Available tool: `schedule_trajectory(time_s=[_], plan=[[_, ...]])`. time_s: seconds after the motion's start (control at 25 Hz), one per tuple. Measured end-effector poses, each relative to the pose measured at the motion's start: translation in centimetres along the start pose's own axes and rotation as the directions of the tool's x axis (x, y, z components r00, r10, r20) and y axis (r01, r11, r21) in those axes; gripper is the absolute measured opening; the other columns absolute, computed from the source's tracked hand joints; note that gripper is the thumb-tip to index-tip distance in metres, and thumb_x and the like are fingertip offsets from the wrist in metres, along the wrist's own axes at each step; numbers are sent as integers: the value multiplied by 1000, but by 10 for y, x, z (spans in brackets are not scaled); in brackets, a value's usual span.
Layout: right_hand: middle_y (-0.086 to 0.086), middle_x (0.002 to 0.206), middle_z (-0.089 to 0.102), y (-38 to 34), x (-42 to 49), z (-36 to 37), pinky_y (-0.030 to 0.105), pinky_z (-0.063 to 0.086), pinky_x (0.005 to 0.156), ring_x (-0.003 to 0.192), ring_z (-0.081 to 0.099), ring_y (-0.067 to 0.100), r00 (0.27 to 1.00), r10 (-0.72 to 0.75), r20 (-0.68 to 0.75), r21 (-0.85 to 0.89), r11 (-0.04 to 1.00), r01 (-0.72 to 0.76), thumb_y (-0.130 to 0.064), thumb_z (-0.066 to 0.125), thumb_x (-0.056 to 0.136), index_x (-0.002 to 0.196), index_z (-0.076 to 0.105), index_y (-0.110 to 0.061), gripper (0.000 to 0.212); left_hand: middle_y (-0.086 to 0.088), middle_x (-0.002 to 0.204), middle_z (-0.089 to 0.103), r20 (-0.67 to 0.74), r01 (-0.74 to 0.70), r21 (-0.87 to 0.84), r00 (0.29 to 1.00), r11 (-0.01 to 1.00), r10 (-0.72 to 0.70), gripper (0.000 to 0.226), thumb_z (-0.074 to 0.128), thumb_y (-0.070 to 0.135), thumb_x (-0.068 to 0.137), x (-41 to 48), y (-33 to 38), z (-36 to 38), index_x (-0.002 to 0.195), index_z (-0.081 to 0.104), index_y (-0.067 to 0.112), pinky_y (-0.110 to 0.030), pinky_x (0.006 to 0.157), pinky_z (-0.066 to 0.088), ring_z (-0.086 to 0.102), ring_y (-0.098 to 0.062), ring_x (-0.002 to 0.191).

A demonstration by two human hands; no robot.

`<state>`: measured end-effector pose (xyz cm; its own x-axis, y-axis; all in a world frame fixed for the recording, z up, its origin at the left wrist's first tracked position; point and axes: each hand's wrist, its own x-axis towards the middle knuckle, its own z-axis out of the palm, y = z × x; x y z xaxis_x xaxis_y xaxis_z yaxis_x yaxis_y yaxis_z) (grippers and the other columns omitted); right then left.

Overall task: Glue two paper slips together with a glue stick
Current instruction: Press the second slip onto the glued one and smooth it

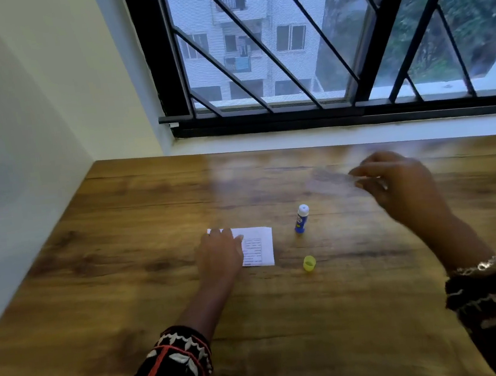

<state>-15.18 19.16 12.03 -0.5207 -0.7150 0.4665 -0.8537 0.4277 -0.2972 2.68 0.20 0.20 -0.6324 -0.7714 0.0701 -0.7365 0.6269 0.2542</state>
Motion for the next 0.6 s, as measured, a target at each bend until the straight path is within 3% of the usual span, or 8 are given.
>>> schedule_trajectory(time_s=[0.08, 0.16, 0.2, 0.24, 0.32, 0.4, 0.48, 0.6], plan=[[13, 79, 66, -33, -5, 13, 31, 47, 53, 64, 58, 27, 976, -160, -145, -32, 987, 157, -3, 66, 76, 84, 71, -9, 11, -18, 83, 68, -29, 126, -413, 988, 902, -152, 34, 47, 29, 93, 3, -5, -15, 84, 62, 0, -34, 61, 43, 63, -32, 78], [12, 72, 65, -59, -13, 39, 29, 47, 44, 61, 60, 28, 919, -328, -217, -132, 943, 305, 3, 67, 69, 79, 71, -8, 15, -15, 69, 67, 236, 344, -819, 931, 460, -277, 43, 49, 35, 93, 6, -8, -34, 82, 64, -4, -30, 54, 50, 63, -26, 61], [10, 69, 65, -70, -18, 53, 27, 44, 43, 59, 60, 26, 883, -410, -228, -176, 909, 377, 4, 67, 68, 78, 71, -8, 16, -12, 66, 67, 345, 413, -871, 900, 266, -266, 47, 50, 41, 91, 8, -10, -43, 81, 64, -2, -29, 51, 53, 63, -23, 56], [8, 67, 65, -78, -21, 67, 27, 41, 43, 58, 58, 24, 848, -478, -228, -203, 875, 439, 2, 66, 69, 78, 70, -6, 13, -10, 64, 67, 401, 446, -876, 884, 181, -238, 49, 51, 46, 88, 10, -14, -50, 80, 64, 0, -29, 50, 54, 63, -21, 54], [7, 66, 63, -92, -29, 91, 29, 39, 48, 58, 55, 23, 806, -549, -221, -184, 835, 519, -2, 68, 74, 82, 64, -3, 9, -8, 64, 67, 434, 462, -869, 884, 176, -175, 42, 58, 44, 85, 12, -19, -60, 79, 65, 3, -27, 48, 53, 64, -18, 54], [8, 67, 62, -99, -35, 107, 30, 39, 52, 60, 54, 22, 796, -583, -162, -149, 812, 564, -3, 65, 78, 84, 62, -2, 7, -8, 67, 65, 424, 451, -867, 891, 212, -159, 21, 63, 24, 85, 12, -23, -64, 73, 63, 7, -20, 43, 48, 63, -12, 50], [7, 72, 63, -102, -38, 117, 28, 40, 54, 65, 56, 21, 830, -547, -109, -126, 836, 535, -7, 66, 77, 84, 67, -4, 8, -8, 66, 63, 392, 434, -866, 898, 250, -201, 18, 61, 6, 84, 15, -30, -64, 67, 60, 9, -16, 38, 46, 60, -9, 45], [7, 82, 64, -102, -39, 119, 23, 43, 67, 79, 54, 13, 982, -152, -109, 194, 966, 171, -16, 70, 75, 85, 69, -7, 14, -10, 68, 61, 367, 437, -843, 894, 314, -257, 16, 60, 2, 84, 21, -42, -61, 69, 58, 5, -21, 43, 45, 57, -17, 54]])
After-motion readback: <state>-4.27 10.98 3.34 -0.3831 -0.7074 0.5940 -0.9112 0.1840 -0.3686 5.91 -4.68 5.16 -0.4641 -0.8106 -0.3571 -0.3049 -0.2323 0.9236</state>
